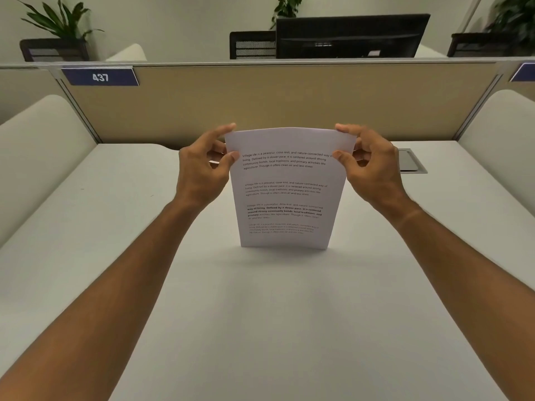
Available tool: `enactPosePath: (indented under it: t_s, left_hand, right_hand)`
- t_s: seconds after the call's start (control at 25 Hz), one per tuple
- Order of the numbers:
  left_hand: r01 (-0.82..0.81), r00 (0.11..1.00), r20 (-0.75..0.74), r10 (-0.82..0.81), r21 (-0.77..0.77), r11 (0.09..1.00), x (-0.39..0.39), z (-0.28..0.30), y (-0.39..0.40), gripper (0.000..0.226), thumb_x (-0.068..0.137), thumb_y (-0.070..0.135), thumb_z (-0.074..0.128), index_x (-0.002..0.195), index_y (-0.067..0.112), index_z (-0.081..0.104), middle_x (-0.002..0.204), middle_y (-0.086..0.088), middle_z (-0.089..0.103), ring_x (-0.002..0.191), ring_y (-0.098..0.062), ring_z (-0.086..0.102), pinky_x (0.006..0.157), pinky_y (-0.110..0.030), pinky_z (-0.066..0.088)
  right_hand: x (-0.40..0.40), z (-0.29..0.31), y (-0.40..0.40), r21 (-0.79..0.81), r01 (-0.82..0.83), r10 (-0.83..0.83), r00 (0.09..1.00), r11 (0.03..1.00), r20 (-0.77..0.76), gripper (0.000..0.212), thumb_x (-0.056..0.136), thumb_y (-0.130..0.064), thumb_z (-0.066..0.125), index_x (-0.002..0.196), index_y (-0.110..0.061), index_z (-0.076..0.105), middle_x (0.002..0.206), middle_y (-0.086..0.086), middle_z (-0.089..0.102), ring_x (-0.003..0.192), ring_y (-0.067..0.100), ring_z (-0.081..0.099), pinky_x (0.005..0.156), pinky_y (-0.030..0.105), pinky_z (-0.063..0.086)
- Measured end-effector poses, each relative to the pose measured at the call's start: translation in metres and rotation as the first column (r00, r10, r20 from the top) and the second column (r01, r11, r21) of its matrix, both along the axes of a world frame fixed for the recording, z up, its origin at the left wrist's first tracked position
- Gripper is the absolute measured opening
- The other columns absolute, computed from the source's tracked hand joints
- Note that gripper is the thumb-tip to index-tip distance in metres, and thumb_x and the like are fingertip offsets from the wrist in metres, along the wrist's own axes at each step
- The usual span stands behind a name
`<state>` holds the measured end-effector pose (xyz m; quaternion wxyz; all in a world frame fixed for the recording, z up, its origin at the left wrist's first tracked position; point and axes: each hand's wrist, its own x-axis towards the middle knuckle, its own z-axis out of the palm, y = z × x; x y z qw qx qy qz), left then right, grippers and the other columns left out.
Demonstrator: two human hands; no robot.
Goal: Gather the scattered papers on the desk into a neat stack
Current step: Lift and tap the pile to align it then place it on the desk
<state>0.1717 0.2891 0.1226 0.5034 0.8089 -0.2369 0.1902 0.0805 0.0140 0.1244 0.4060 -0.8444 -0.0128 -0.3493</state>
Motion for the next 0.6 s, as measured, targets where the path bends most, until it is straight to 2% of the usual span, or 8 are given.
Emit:
enactPosePath:
  t_s: [0.12,0.16,0.24,0.36,0.4,0.48,0.6]
  left_hand:
    - [0.004,1.0,0.019,-0.004,0.002,1.0,0.002,-0.005,0.002,0.056,0.086,0.016,0.074,0.138,0.021,0.054,0.087,-0.001,0.068,0.073,0.001,0.065,0.066,-0.01,0.055]
    - [0.001,1.0,0.001,-0.001,-0.012,1.0,0.003,-0.009,0.002,0.057,0.085,0.016,0.075,0.138,0.021,0.054,0.086,0.002,0.068,0.073,0.004,0.065,0.067,-0.01,0.055]
    - [-0.008,0.996,-0.086,0.003,-0.059,0.998,0.0,-0.021,0.002,0.05,0.083,0.015,0.076,0.129,0.02,0.057,0.083,0.003,0.069,0.074,-0.001,0.067,0.07,-0.023,0.06]
    - [-0.015,0.973,-0.23,-0.015,-0.125,0.992,-0.004,-0.047,0.004,0.03,0.084,0.011,0.076,0.108,0.018,0.061,0.083,0.002,0.071,0.079,-0.019,0.072,0.077,-0.043,0.063]
    - [-0.014,0.962,-0.271,-0.026,-0.145,0.989,-0.005,-0.055,0.005,0.024,0.084,0.011,0.076,0.103,0.017,0.063,0.085,0.0,0.072,0.081,-0.022,0.072,0.078,-0.045,0.062]
    - [-0.011,0.937,-0.345,-0.055,-0.188,0.982,-0.003,-0.069,0.008,0.014,0.084,0.011,0.076,0.094,0.016,0.067,0.089,-0.004,0.075,0.084,-0.025,0.074,0.077,-0.045,0.063]
    - [-0.012,0.899,-0.428,-0.097,-0.246,0.969,0.002,-0.082,0.014,0.011,0.085,0.01,0.075,0.085,0.02,0.07,0.092,-0.007,0.077,0.085,-0.026,0.075,0.076,-0.042,0.064]
  right_hand:
    - [0.0,-0.002,-0.003,0.027,-0.018,0.018,1.0,0.999,-0.007,0.045,0.086,-0.014,0.071,0.129,-0.02,0.061,0.091,0.0,0.067,0.073,0.019,0.063,0.067,0.014,0.055]
    - [-0.001,-0.003,-0.003,0.056,-0.024,0.025,0.999,0.998,-0.02,0.049,0.085,-0.015,0.072,0.131,-0.025,0.057,0.089,0.001,0.068,0.072,0.016,0.064,0.067,0.015,0.055]
    - [-0.003,-0.012,-0.003,0.162,-0.027,0.037,0.997,0.986,-0.061,0.055,0.084,-0.015,0.074,0.13,-0.031,0.05,0.083,0.0,0.071,0.072,0.011,0.067,0.067,0.017,0.056]
    - [-0.009,-0.037,-0.001,0.296,0.013,0.042,0.983,0.955,-0.178,0.035,0.084,-0.009,0.074,0.113,-0.02,0.056,0.085,0.003,0.073,0.08,0.016,0.072,0.073,0.033,0.061]
    - [-0.011,-0.047,-0.002,0.326,0.024,0.05,0.974,0.945,-0.219,0.028,0.085,-0.008,0.073,0.107,-0.017,0.059,0.09,0.006,0.074,0.084,0.022,0.073,0.076,0.038,0.062]
    - [-0.016,-0.064,-0.003,0.386,0.053,0.062,0.958,0.921,-0.28,0.017,0.086,-0.008,0.072,0.099,-0.016,0.064,0.094,0.007,0.074,0.09,0.027,0.073,0.079,0.039,0.062]
    - [-0.019,-0.08,-0.003,0.422,0.08,0.071,0.941,0.903,-0.33,0.014,0.087,-0.01,0.072,0.089,-0.023,0.07,0.091,0.0,0.076,0.085,0.02,0.073,0.077,0.033,0.062]
